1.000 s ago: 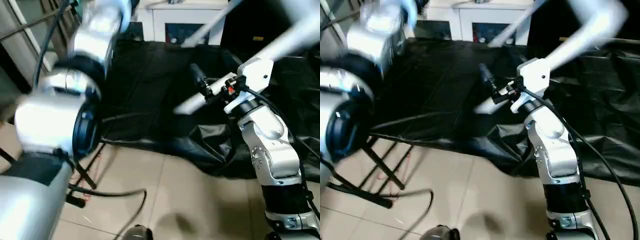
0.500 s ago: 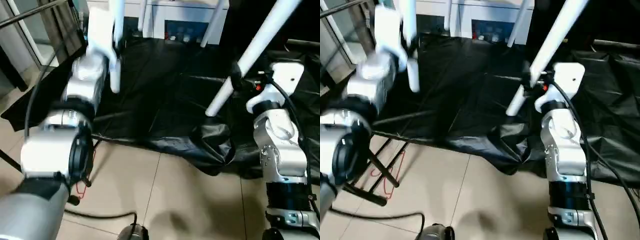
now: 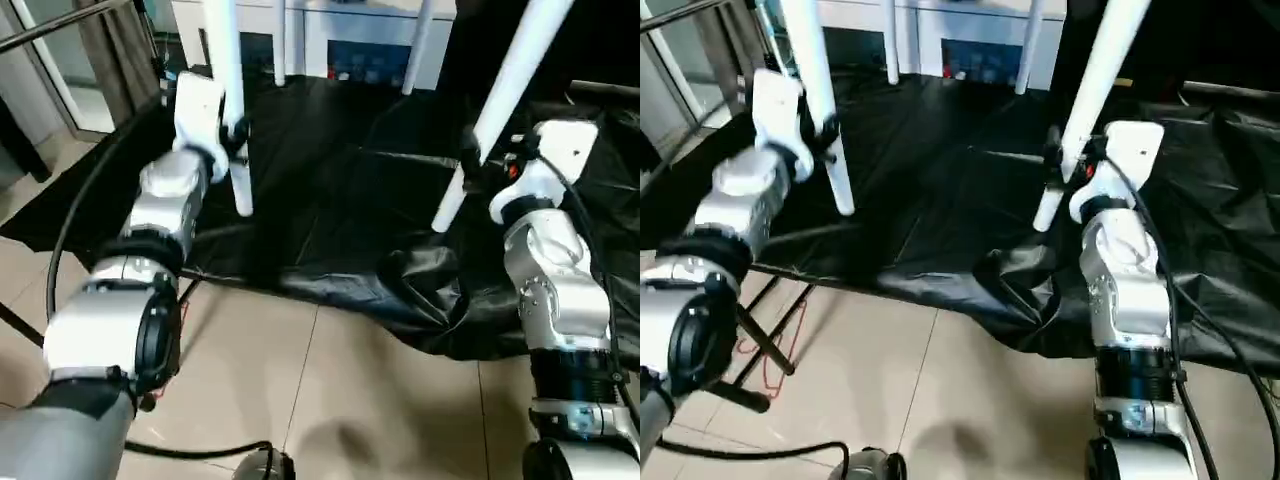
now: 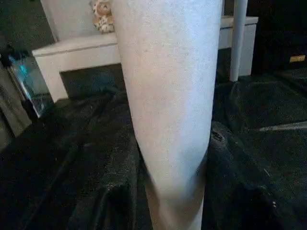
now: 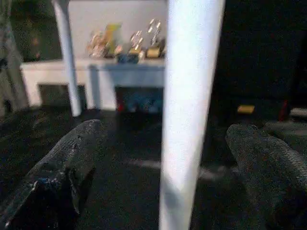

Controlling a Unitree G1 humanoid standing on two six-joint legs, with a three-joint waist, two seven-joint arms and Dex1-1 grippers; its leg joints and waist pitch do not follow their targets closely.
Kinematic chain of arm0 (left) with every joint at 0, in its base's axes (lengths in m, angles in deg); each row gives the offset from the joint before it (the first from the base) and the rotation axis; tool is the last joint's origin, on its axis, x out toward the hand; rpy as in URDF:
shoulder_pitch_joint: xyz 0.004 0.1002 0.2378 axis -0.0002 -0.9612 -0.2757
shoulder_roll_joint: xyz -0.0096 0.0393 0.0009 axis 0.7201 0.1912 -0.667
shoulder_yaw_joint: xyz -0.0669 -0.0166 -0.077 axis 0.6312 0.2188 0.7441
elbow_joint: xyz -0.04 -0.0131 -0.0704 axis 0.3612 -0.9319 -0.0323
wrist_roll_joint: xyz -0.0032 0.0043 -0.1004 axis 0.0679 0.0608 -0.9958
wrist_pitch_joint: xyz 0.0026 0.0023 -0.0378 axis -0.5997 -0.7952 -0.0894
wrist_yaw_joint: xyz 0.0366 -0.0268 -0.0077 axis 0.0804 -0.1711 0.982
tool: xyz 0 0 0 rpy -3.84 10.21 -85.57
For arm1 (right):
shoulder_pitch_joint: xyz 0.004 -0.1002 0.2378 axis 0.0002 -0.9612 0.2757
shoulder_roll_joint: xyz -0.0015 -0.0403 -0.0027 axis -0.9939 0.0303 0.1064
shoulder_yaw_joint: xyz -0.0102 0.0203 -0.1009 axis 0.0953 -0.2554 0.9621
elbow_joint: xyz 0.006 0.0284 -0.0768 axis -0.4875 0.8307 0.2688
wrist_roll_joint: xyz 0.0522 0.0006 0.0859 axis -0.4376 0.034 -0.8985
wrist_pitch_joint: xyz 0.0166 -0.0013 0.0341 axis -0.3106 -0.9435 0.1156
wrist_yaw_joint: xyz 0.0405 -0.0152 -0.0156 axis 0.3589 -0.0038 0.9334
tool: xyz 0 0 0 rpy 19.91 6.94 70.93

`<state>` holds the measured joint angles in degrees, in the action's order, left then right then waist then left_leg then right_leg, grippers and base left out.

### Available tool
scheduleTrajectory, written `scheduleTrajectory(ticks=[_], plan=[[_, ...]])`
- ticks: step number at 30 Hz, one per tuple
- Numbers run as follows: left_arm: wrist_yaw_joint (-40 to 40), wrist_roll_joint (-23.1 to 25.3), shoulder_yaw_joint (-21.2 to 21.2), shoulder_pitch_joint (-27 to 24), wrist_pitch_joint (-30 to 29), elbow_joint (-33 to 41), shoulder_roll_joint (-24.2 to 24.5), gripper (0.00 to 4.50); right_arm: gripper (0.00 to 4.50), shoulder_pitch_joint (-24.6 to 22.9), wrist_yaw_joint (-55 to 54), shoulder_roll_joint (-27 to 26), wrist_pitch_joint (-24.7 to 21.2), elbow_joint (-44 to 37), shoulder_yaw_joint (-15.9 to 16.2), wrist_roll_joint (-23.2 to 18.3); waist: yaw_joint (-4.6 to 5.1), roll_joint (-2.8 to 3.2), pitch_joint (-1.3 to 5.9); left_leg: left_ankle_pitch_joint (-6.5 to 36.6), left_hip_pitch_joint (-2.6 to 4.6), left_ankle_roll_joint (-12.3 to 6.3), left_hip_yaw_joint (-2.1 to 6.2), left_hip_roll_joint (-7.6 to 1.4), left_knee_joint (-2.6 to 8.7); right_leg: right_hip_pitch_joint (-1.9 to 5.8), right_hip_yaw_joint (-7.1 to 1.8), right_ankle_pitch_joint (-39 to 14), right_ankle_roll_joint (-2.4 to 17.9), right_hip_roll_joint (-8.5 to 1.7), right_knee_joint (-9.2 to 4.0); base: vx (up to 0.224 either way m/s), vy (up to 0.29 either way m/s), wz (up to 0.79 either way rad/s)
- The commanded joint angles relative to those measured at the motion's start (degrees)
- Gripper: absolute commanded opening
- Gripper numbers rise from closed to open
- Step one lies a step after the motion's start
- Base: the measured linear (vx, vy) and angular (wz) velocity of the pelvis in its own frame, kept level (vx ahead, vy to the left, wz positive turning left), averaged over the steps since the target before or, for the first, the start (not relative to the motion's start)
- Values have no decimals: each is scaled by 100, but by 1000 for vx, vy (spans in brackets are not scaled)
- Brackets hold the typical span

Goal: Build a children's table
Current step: Flip table

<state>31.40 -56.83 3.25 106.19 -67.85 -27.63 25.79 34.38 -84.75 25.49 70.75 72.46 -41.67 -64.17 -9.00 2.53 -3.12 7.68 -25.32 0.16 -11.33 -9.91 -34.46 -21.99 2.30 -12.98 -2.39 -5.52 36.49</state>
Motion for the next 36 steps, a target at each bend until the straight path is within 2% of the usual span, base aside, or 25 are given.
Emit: scheduleTrajectory(ticks=[1,5,6,8,9,11,12,13,14,16,18,19,21,22,23,24,25,26,27,30,32,33,34,35,36], plan=[[-170,269,-251,5,64,23,-16,169,450,-78,109,-18,-218,-235,129,-80,106,-16,492,1547,387,200,182,-310,440,74,-156,89,1066,-312,-400,0,0,0],[-134,345,-340,-86,20,-52,41,169,450,-311,311,15,-558,-553,341,-139,168,-45,462,1791,394,320,196,-325,494,79,-161,-230,996,-313,-437,0,0,0],[-114,342,-338,-118,-6,-68,66,239,450,-355,368,27,-658,-643,370,-159,190,-70,462,1843,407,369,194,-331,503,64,-164,-304,972,-317,-451,0,0,0],[-107,309,-320,-158,-38,-77,95,239,450,-402,433,40,-776,-747,403,-190,213,-67,446,1943,397,423,201,-325,519,59,-172,-460,925,-319,-470,0,0,0],[-101,240,-266,-206,-30,-58,118,239,450,-430,476,47,-852,-810,424,-219,230,-141,441,1976,398,432,193,-324,520,62,-178,-602,880,-324,-480,0,0,0],[-199,121,-184,-297,4,5,137,261,450,-457,516,49,-943,-877,442,-276,245,-123,431,1949,391,433,187,-319,519,51,-187,-740,896,-339,-494,0,0,0],[-259,85,-164,-334,17,34,140,283,450,-469,530,47,-987,-908,444,-294,256,-162,433,1877,387,402,179,-319,512,54,-189,-720,928,-347,-491,0,0,0],[-276,74,-157,-343,20,43,139,283,450,-471,533,46,-991,-911,444,-297,263,-148,439,1817,385,386,178,-317,508,57,-190,-666,946,-350,-488,0,0,0],[-555,-105,-61,-544,113,248,133,281,450,-498,578,5,-1064,-949,457,-369,272,-195,439,1706,367,329,176,-315,510,66,-180,-583,992,-347,-470,0,0,0],[-612,-154,-36,-648,183,353,141,302,450,-513,602,-15,-1109,-972,462,-403,305,-163,450,1590,363,269,166,-322,505,60,-179,-389,1069,-337,-455,0,0,0],[-822,-474,146,-1046,234,796,128,320,450,-597,701,-62,-1199,-1045,507,-484,309,-176,453,1547,369,274,170,-327,516,67,-169,-127,1116,-320,-430,0,0,0],[-861,-515,163,-1114,241,873,125,322,450,-612,713,-68,-1210,-1054,516,-492,302,-164,451,1576,371,277,172,-333,523,67,-163,1,1174,-317,-420,0,0,0],[-952,-706,221,-1677,436,1536,100,322,450,-727,830,-94,-1274,-1115,615,-541,305,-145,459,1578,362,270,171,-330,517,82,-159,199,1204,-314,-396,0,0,0],[-993,-876,270,-2068,371,2044,29,322,450,-795,893,-91,-1302,-1124,693,-537,292,-106,466,1572,363,267,172,-324,515,85,-155,291,1195,-310,-384,0,0,0],[-1016,-1019,310,-2389,295,2465,-37,322,450,-855,942,-87,-1321,-1131,760,-527,291,-105,471,1596,368,272,191,-366,529,115,-149,380,1241,-328,-362,0,0,0],[-1016,-1082,318,-2602,238,2741,-80,322,450,-891,972,-87,-1345,-1130,793,-533,322,-138,460,1624,347,245,157,-332,523,99,-149,358,1234,-298,-386,0,0,0],[-965,-1233,328,-3122,-20,3435,-206,322,450,-985,1022,-78,-1419,-1105,888,-509,304,-55,489,1705,379,316,190,-376,529,121,-148,365,1252,-326,-371,0,0,0],[-935,-1283,327,-3315,-136,3699,-256,322,450,-1020,1039,-76,-1456,-1094,921,-492,334,-100,435,1748,330,301,170,-357,551,99,-155,309,1238,-298,-404,0,0,0],[-874,-1346,272,-3770,-328,4291,-348,322,450,-1104,1082,-70,-1473,-1067,992,-453,306,-43,436,2006,368,386,172,-341,549,76,-160,-36,1214,-307,-426,0,0,0],[-437,-1298,193,-4628,-870,5398,-568,322,450,-1333,1129,-58,-1472,-1124,1089,-417,330,-60,388,2404,383,573,181,-372,595,36,-184,-491,1061,-280,-496,0,0,0],[-437,-1298,193,-4628,-870,5398,-568,322,450,-1333,1129,-58,-1472,-1124,1089,-417,325,-70,375,2597,393,640,190,-362,598,28,-195,-799,989,-288,-517,0,0,0],[-156,-1213,155,-4987,-986,5885,-721,322,450,-1481,1141,-57,-1492,-1231,1086,-436,305,-106,358,2928,440,763,201,-370,606,-21,-219,-1450,801,-305,-579,0,0,0],[-145,-1208,151,-5006,-985,5915,-728,322,450,-1490,1141,-56,-1492,-1241,1086,-436,303,-91,304,3082,411,809,232,-369,646,-27,-217,-1804,687,-314,-638,0,0,0],[70,-1097,58,-5380,-975,6519,-873,322,450,-1675,1140,-31,-1501,-1444,1094,-446,302,-88,299,3254,442,862,236,-370,642,-57,-222,-1987,645,-312,-657,0,0,0],[165,-1058,5,-5578,-1088,6890,-945,322,450,-1788,1147,-11,-1505,-1575,1115,-446,311,-41,268,3518,459,926,273,-369,658,-60,-222,-2309,535,-326,-703,0,0,0]])
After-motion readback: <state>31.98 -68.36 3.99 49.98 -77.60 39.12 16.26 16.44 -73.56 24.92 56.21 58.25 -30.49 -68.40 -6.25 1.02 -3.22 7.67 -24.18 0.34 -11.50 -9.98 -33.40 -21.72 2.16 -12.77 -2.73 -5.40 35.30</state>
